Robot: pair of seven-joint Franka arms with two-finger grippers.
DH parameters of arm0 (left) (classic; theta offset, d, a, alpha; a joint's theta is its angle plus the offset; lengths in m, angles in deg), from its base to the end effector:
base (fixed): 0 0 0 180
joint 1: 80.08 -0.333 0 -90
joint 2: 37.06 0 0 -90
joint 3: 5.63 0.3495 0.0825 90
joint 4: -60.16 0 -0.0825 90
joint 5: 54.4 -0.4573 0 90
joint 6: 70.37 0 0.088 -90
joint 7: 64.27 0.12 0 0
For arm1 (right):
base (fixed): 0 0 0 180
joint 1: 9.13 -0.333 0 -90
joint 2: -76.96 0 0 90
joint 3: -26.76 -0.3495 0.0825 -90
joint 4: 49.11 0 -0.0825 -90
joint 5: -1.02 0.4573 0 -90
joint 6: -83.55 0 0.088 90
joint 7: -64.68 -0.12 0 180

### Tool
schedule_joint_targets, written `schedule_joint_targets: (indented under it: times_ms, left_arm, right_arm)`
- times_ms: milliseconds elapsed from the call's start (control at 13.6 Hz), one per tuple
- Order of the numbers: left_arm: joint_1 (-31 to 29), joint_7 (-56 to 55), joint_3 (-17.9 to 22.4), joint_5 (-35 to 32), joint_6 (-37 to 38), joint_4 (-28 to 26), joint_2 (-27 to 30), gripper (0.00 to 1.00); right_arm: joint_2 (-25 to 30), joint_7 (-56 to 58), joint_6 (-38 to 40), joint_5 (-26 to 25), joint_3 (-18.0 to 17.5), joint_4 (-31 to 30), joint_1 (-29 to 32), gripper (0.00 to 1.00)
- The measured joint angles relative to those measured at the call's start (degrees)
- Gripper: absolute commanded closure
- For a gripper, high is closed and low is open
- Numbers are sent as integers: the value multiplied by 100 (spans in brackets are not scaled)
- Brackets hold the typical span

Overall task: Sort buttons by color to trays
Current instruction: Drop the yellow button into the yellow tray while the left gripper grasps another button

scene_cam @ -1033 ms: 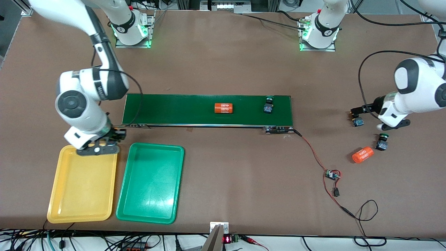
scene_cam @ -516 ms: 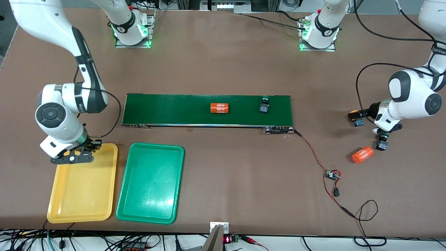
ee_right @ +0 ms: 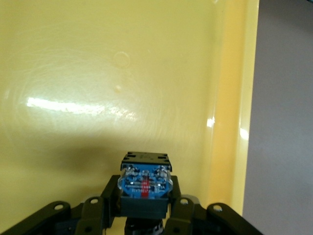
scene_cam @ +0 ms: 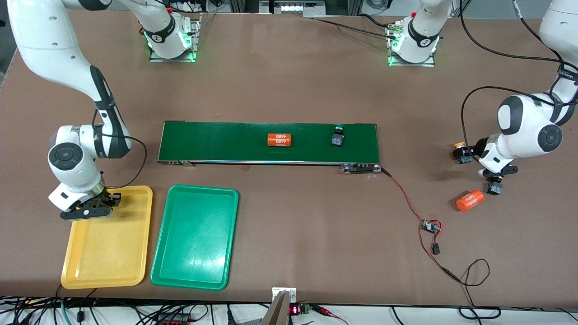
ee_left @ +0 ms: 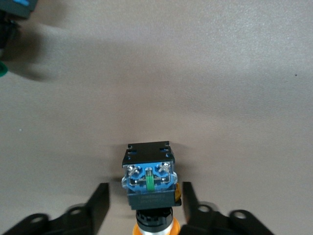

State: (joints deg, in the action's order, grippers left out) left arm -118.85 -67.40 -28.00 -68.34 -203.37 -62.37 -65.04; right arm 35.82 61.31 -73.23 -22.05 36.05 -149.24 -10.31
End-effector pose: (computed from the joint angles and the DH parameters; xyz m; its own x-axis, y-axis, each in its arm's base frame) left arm 0.5677 0.1607 0.1257 0.9554 0.1581 -0.2495 0.1725 -0.9843 0.0366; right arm 0.7539 -0.0838 0.1476 0.9498 0.2338 0.2077 0.1565 -0.9303 0.3318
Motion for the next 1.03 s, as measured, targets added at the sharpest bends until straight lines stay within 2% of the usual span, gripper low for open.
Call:
schedule_joint_targets:
  times_ms: [148, 221, 295, 443, 516, 590, 1033]
  left_arm:
    - [1, 6, -14, -8, 18, 1, -2, 100]
    - [2, 8, -22, -18, 20, 1, -2, 100]
    - [3, 10, -40, -34, 25, 4, -1, 100]
    - [18, 20, -201, -67, 111, 47, 34, 100]
    - [41, 20, -378, -70, 167, 85, 101, 100]
    - [89, 18, -592, -71, 234, 114, 199, 100]
    - [1038, -61, -1508, -64, 428, 158, 804, 100]
  right_arm:
    - [-175, 11, -159, -2, 0, 85, 46, 96]
    - [-196, 14, -164, -2, 0, 117, 47, 91]
    - [-195, 16, -174, -2, 0, 134, 47, 63]
    - [-209, 16, -216, -2, 0, 138, 47, 33]
    - [-213, 16, -232, -2, 0, 138, 47, 21]
    - [-212, 16, -240, -2, 1, 141, 48, 18]
    - [-147, 16, -233, -1, 1, 178, 109, 18]
